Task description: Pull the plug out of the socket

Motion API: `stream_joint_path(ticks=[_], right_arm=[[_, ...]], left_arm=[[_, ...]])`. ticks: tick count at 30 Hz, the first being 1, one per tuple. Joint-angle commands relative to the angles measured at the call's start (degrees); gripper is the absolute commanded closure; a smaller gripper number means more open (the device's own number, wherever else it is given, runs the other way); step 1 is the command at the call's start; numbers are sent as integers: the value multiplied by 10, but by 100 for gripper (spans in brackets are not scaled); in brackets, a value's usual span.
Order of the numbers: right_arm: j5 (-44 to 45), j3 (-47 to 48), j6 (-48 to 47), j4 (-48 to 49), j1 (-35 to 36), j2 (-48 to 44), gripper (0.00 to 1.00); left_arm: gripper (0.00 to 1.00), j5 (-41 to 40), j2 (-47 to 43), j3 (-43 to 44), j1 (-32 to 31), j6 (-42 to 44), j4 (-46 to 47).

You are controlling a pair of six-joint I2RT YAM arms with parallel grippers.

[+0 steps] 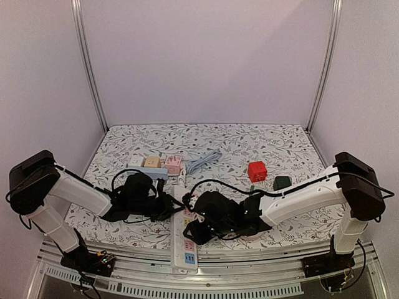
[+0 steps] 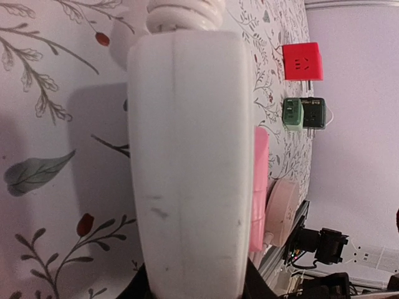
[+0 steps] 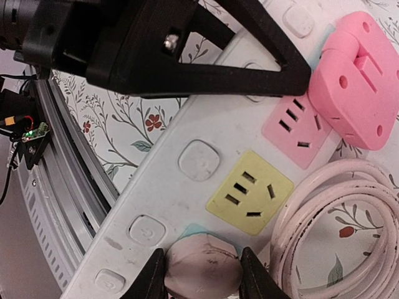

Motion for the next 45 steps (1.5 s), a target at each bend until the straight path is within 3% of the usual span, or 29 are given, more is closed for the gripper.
stream_joint_path(ticks=[1,4,11,24,30,34,45], right_arm=[[-43,-63,14,16,-22,32,100],[-85,-89,34,69,-40,21,100],[-102,-77,37,67,-40,31,100],[143,-11,-27,-105,67,-18,100],[167,0,-36,-112,75,-20,100],[137,-11,-16,-98,60,-22,100],[-51,-105,54,68,-19,-30,100]], left_arm=[[76,5,1,8,-6,82,-15],[76,11,-3,8,-6,97,-14],[77,10,-9,9,-6,100,-27],[79,-24,-9,22,-3,72,-97],[79,-25,-9,24,-3,74,-99],[79,-23,-12,22,-3,83,-95],[79,-16,-37,11,-3,116,-81]])
